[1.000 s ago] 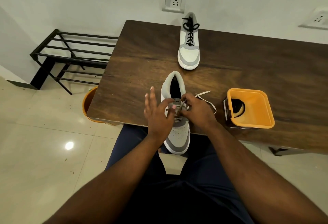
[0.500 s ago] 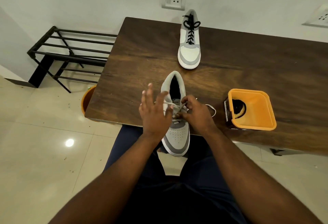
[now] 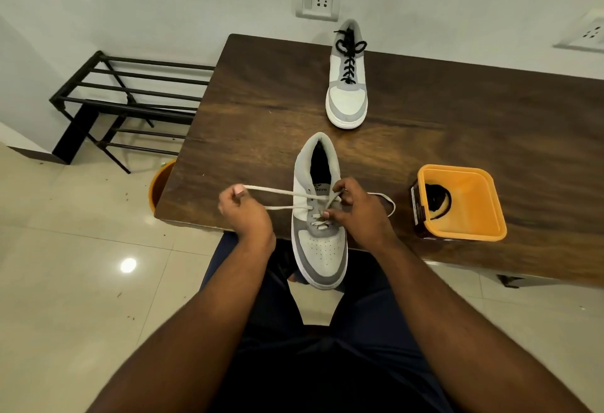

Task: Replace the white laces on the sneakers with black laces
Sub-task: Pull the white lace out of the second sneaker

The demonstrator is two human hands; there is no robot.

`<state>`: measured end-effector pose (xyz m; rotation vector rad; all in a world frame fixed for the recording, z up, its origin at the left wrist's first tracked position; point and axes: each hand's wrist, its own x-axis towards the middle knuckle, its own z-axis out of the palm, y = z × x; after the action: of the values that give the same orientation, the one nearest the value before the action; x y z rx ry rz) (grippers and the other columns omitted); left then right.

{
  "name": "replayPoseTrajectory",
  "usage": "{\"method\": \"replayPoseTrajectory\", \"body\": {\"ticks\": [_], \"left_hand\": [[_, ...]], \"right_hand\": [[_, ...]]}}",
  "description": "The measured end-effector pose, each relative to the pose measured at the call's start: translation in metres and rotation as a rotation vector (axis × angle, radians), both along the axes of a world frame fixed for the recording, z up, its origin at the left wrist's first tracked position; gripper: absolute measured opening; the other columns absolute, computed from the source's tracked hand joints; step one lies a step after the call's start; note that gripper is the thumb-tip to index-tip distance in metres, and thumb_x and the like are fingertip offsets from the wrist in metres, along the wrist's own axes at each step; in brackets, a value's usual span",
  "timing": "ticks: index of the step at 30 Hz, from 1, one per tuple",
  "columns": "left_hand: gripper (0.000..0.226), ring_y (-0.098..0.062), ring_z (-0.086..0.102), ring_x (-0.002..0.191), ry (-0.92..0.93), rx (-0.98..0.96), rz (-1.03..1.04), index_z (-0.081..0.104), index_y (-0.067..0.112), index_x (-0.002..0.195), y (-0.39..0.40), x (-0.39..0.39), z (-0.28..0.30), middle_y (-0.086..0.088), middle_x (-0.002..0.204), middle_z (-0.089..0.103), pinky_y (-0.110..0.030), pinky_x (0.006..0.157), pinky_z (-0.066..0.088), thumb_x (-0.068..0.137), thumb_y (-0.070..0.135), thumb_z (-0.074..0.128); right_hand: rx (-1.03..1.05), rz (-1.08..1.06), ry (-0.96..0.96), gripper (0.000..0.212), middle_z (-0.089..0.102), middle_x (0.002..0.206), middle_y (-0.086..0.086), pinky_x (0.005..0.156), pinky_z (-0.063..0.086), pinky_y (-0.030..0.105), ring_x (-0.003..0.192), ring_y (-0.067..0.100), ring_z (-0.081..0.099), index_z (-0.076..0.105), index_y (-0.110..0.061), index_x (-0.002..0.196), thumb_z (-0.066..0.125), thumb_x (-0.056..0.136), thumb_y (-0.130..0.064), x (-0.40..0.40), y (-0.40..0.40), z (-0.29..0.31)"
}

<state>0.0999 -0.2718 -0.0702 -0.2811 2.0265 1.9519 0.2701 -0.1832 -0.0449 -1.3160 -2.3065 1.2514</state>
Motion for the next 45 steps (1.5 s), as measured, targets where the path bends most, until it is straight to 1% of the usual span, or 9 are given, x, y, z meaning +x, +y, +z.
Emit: {"method": "replayPoseTrajectory", "body": {"ticks": [5,8,13,16,20,28,37,42,45], "left_hand": [[0.007,-0.017,0.051,0.088,-0.091,0.051,0.129,0.047,0.014,0.104,-0.009,-0.026,-0.002,-0.002,0.096,0.054,-0.014,0.069,0.042,0.100,0.009,0.044],[0.030,-0.018,0.052,0.108,0.019,-0.044,0.001,0.045,0.012,0.124,-0.014,-0.017,0.003,-0.007,0.126,0.047,-0.021,0.085,0.046,0.096,0.006,0.053],[0.044,-0.025,0.044,0.132,0.811,-0.283,-0.738,0.060,0.026,0.124,-0.016,0.007,0.008,-0.004,0.139,0.049,-0.051,0.106,0.038,0.086,0.003,0.059],[0.062,-0.022,0.029,0.144,0.788,-0.530,-1.189,0.040,0.044,0.143,-0.012,0.019,0.022,0.001,0.156,0.032,-0.055,0.113,0.019,0.091,0.021,0.063],[0.098,-0.013,0.022,0.147,0.609,-0.602,-1.438,0.002,0.059,0.147,-0.016,0.012,0.022,0.005,0.164,0.010,-0.064,0.113,0.009,0.080,0.045,0.073],[0.119,-0.015,0.024,0.148,0.661,-0.735,-1.466,-0.026,0.071,0.129,-0.019,0.031,0.014,-0.004,0.165,-0.003,-0.065,0.113,-0.004,0.074,0.050,0.078],[0.117,-0.028,-0.002,0.151,0.730,-0.842,-1.437,-0.021,0.067,0.135,-0.015,0.021,0.026,0.004,0.165,0.000,-0.074,0.106,-0.009,0.069,0.061,0.076],[0.116,-0.029,-0.001,0.151,0.731,-0.850,-1.433,-0.020,0.067,0.136,-0.012,0.023,0.022,0.003,0.165,0.002,-0.075,0.107,-0.008,0.070,0.059,0.076],[0.115,-0.029,-0.001,0.151,0.750,-0.869,-1.423,-0.020,0.066,0.136,-0.013,0.022,0.024,0.004,0.165,0.003,-0.074,0.106,-0.007,0.071,0.061,0.074]], "right_hand": [[-0.011,-0.012,0.009,0.042,0.069,0.108,0.002,0.085,0.054,0.046,0.097,0.019,0.066,0.048,-0.033,0.106,0.078,0.077,-0.034,0.001,-0.002,0.002],[-0.025,-0.014,-0.006,0.042,0.067,0.115,0.002,0.089,0.053,0.046,0.105,0.021,0.064,0.048,-0.034,0.108,0.077,0.078,-0.035,-0.002,-0.002,0.002],[0.156,0.083,-0.091,0.052,0.065,0.121,-0.001,0.089,0.051,0.041,0.109,0.021,0.061,0.046,-0.038,0.135,0.066,0.088,-0.030,-0.003,-0.009,0.001],[0.330,0.163,-0.143,0.043,0.051,0.140,0.002,0.090,0.051,0.043,0.118,0.025,0.057,0.051,-0.030,0.136,0.055,0.094,-0.024,-0.007,-0.016,-0.006],[0.394,0.107,-0.285,0.026,0.020,0.160,0.005,0.096,0.048,0.046,0.124,0.031,0.047,0.066,-0.027,0.118,0.054,0.095,-0.026,-0.016,-0.024,-0.001],[0.321,0.097,-0.345,0.024,0.028,0.154,0.003,0.097,0.046,0.045,0.124,0.031,0.043,0.066,-0.023,0.113,0.050,0.095,-0.023,-0.028,-0.020,0.007],[-0.315,-0.104,0.262,0.005,0.012,0.161,-0.009,0.097,0.035,0.024,0.133,0.000,0.031,0.064,-0.013,0.086,0.064,0.090,-0.012,0.015,-0.019,-0.004],[0.079,-0.112,0.043,0.027,0.031,0.155,-0.004,0.103,0.035,0.037,0.136,0.014,0.036,0.058,-0.022,0.093,0.078,0.078,-0.034,0.000,-0.023,0.002],[0.280,-0.074,-0.110,0.014,0.042,0.146,-0.003,0.102,0.034,0.044,0.131,0.024,0.040,0.060,-0.022,0.091,0.069,0.086,-0.032,-0.012,-0.024,0.004]]}}
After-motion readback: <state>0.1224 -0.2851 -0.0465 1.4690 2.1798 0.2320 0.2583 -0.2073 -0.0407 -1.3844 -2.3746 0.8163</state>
